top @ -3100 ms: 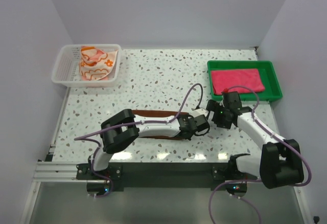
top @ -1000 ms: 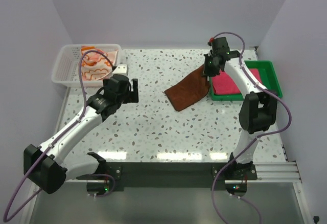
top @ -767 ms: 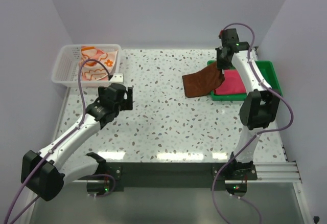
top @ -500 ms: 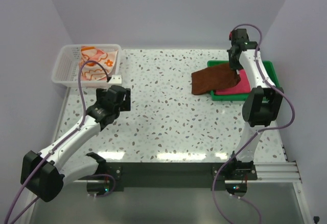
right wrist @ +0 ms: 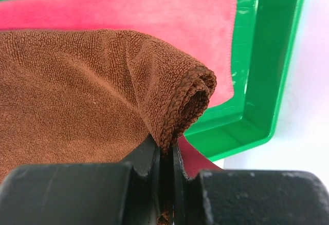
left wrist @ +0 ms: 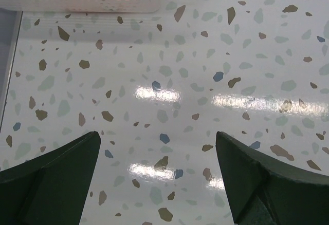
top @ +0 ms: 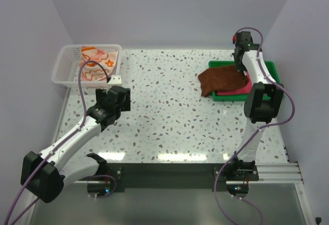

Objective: Fold and stack the towels
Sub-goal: Neatly place the folded towel into the bin

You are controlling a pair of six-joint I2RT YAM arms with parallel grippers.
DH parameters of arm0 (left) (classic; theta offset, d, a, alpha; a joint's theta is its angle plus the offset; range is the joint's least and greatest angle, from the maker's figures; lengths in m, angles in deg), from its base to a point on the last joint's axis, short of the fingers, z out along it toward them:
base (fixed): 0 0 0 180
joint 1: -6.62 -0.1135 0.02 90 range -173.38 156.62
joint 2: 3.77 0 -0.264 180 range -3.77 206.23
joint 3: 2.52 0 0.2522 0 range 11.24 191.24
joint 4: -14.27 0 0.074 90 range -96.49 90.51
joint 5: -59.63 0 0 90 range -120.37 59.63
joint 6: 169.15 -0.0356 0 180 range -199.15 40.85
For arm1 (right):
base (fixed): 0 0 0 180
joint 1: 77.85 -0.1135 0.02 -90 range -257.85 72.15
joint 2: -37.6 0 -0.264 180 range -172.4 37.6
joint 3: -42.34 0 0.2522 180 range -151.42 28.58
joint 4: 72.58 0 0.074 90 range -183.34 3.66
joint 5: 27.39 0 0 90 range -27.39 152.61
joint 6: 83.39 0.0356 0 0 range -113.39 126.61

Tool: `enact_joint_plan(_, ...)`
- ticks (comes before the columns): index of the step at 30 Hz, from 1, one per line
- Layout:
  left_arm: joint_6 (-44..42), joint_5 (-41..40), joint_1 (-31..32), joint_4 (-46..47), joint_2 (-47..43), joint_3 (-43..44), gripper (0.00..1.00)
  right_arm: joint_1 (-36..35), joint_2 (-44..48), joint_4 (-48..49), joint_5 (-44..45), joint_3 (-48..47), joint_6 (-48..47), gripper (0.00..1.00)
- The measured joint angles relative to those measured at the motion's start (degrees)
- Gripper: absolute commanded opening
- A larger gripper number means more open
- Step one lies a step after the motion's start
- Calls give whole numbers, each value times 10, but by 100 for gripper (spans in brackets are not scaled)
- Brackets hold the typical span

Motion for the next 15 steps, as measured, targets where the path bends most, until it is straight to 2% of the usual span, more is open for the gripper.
enact_joint_plan(15,0,-2,0,2,14,0,100,14,-7,42,23,3,-20,0)
